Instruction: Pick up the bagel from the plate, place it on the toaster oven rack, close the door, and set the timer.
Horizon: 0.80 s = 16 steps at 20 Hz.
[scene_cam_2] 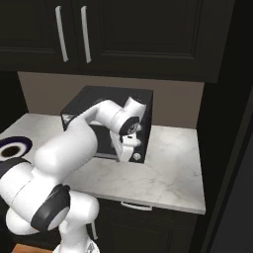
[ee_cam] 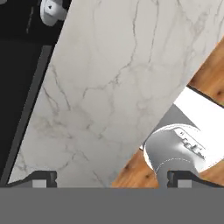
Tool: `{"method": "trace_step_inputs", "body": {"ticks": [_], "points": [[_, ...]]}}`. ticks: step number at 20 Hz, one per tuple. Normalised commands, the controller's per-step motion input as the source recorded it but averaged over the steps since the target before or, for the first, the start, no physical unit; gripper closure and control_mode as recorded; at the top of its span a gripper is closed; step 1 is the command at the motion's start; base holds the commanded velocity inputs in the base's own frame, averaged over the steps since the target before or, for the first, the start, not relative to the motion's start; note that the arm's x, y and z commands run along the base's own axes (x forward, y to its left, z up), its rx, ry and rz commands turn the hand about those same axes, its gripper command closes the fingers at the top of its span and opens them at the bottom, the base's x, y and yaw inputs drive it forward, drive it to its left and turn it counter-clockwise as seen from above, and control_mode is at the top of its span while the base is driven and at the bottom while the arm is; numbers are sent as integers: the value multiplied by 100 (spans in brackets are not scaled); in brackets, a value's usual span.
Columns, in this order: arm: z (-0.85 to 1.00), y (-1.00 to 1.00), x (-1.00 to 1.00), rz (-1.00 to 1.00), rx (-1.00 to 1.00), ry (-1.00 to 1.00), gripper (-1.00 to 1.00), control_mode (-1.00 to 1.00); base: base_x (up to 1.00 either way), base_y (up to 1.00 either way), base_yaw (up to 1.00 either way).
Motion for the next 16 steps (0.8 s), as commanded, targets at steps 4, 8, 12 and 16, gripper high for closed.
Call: {"method": "trace_step_inputs", "body": {"ticks": [4, 8, 12, 16], "points": [[-16, -13, 0, 60, -20, -41, -100, -100, 0, 0, 0], [-47, 0, -2, 37, -16, -56, -100, -100, 0, 0, 0], [-53, 0, -1, 21, -12, -56, -100, -100, 0, 0, 0], [-23, -9, 27, 12, -7, -30, -100, -100, 0, 0, 0]]}}
